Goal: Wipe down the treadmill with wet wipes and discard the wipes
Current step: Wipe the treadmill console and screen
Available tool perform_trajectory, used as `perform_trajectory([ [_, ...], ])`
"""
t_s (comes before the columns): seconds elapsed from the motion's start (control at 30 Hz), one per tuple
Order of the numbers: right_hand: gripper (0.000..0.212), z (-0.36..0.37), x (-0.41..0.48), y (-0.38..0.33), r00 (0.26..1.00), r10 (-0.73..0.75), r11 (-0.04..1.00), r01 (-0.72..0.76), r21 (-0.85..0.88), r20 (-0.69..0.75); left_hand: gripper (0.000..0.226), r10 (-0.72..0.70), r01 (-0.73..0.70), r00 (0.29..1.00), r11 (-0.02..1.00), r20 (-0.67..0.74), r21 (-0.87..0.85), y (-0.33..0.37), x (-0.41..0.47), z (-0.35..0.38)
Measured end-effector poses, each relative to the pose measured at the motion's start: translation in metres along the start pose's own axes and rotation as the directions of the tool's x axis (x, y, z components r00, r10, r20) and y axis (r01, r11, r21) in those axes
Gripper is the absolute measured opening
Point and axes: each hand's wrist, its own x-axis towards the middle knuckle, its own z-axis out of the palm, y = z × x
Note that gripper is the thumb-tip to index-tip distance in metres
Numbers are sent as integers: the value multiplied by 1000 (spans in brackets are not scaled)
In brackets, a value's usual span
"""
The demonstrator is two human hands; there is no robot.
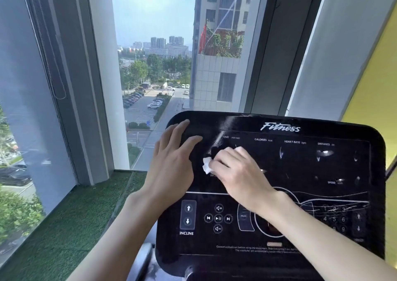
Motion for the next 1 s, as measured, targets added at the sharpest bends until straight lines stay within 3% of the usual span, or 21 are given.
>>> perform_trajectory([
  [0.07,6,-3,-1,22,979,158,987,-158,4,-127,67,70,-70,998,997,-5,16,7,11,-1],
  [0.13,10,-6,-3,31,889,392,920,-380,98,-236,67,95,-96,995,995,16,18,15,22,0],
  [0.17,12,-4,-5,28,872,428,904,-411,118,-239,65,94,-94,995,995,28,9,18,27,1],
  [0.3,10,-5,-15,29,957,249,968,-250,9,-148,51,60,-59,997,998,49,-18,20,36,5],
  [0.43,10,-7,-14,44,784,526,847,-518,117,-329,51,67,-70,996,996,59,50,18,38,7],
  [0.47,10,-3,-14,35,810,502,864,-488,127,-304,51,62,-66,997,995,54,70,19,39,8],
  [0.53,6,1,-17,18,952,264,964,-253,84,-158,51,51,-56,997,993,50,101,21,40,8],
  [0.6,4,-7,-17,30,996,79,996,-77,38,-49,50,50,-56,997,992,55,111,20,40,8],
  [0.67,8,-14,-13,50,966,228,973,-223,53,-124,53,61,-68,996,991,65,114,18,41,7],
  [0.73,11,-15,-11,55,853,470,882,-446,149,-228,57,72,-81,995,989,69,127,17,42,6],
  [0.77,11,-14,-12,48,831,500,865,-472,169,-242,59,72,-81,995,987,70,139,18,42,7],
  [0.9,8,-10,-21,41,979,167,986,-163,42,-115,69,72,-87,994,978,85,187,18,42,10],
  [0.93,8,-13,-20,50,976,178,984,-177,21,-122,72,71,-88,993,976,91,198,18,42,10],
  [1.0,13,-16,-21,60,907,361,932,-357,55,-216,75,63,-82,993,974,95,212,18,42,11],
])
